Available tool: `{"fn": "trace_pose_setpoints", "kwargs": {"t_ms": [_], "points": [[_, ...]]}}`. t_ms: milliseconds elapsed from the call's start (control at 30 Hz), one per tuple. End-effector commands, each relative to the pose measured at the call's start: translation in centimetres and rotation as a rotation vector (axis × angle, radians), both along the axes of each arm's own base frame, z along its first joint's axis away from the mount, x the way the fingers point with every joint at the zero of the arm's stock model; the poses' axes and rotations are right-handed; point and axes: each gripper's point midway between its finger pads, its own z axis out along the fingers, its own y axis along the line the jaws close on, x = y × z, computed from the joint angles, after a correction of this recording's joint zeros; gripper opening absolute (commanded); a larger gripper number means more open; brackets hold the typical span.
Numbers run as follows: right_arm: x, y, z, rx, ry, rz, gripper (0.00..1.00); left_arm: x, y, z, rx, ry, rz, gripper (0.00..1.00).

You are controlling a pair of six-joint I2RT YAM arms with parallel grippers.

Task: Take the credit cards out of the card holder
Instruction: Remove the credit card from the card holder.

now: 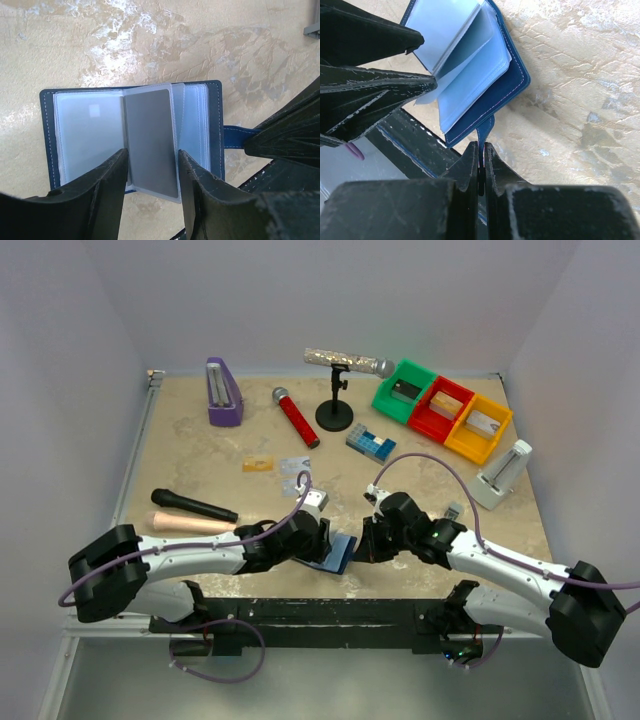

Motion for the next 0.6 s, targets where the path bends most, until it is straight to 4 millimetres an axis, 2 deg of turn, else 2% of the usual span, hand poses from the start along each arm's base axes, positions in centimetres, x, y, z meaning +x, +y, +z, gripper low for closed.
{"fn": "trace_pose_setpoints", "kwargs": {"t_ms": [0, 567], "points": [[0.0, 0.6, 1.1, 0.027, -0.026, 0.031, 0.00, 0.8, 0.8, 0.6, 0.015, -0.037, 0.026, 0.50], [0.1, 0.5, 1.3, 0.018, -0.028, 0.030, 0.00, 1.5, 2.5, -0.1, 0.093, -0.036, 0.074, 0.54]]}}
